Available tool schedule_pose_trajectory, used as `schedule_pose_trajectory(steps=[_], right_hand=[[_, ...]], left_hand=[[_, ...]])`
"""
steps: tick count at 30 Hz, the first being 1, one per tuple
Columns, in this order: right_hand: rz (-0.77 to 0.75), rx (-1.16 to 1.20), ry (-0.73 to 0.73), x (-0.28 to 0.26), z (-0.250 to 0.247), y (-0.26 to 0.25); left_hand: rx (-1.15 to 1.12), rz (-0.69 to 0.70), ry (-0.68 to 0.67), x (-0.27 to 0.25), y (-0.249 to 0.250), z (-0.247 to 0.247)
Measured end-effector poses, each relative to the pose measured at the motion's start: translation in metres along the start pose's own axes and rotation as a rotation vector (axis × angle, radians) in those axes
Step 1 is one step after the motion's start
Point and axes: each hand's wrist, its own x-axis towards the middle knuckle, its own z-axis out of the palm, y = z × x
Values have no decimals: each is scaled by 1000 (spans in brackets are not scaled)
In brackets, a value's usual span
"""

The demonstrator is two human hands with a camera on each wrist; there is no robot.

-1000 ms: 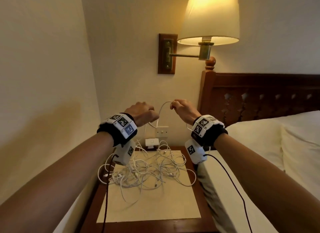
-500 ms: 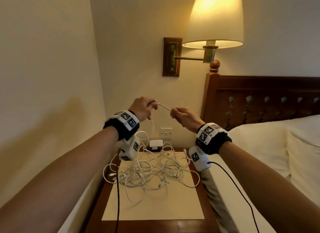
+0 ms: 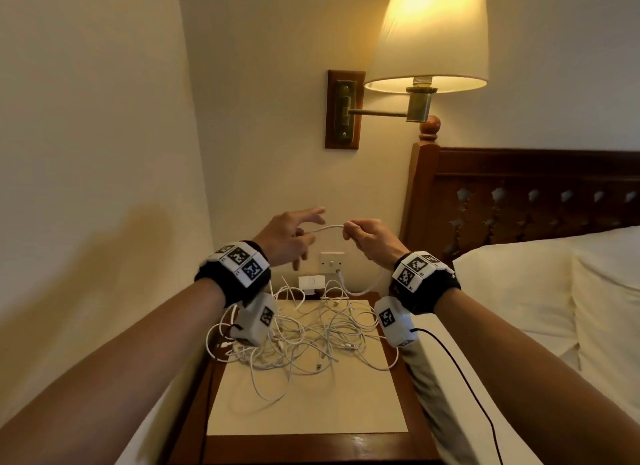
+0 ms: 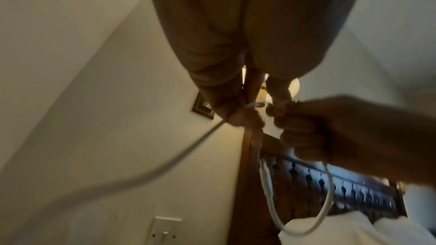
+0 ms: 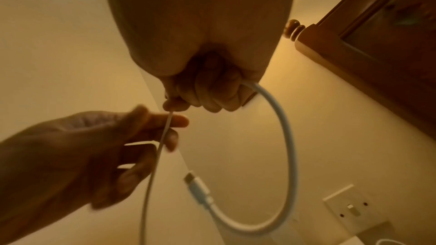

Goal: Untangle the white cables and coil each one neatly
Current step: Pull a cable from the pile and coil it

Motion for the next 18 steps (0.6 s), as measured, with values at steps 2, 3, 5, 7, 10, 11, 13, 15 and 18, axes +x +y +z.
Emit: schedule_pose_trajectory(steps=[2,3,5,7,10,11,13,15,18], right_hand=[[-26,22,-7,0,4,-8],[-30,46,-22,-1,5,-10],[-19,120,-76,-7,6,-15],[40,237,-112,-13,7,-16],[116,424,-130,-23,7,-14],[129,462,-139,-26,7,-13],[152,535,-144,-30,7,-11],[173,645,-157,-30,6,-10],[201,790,-264,-29,1,-11]], left_hand=[[106,49,13,5,6,11],[170,87,63,7,5,13],[242,146,163,8,0,10],[283,151,235,9,-3,2],[292,85,406,7,-14,-16],[298,60,445,6,-19,-21],[309,30,468,3,-24,-23],[287,7,461,0,-26,-18],[260,4,455,-2,-26,-12]])
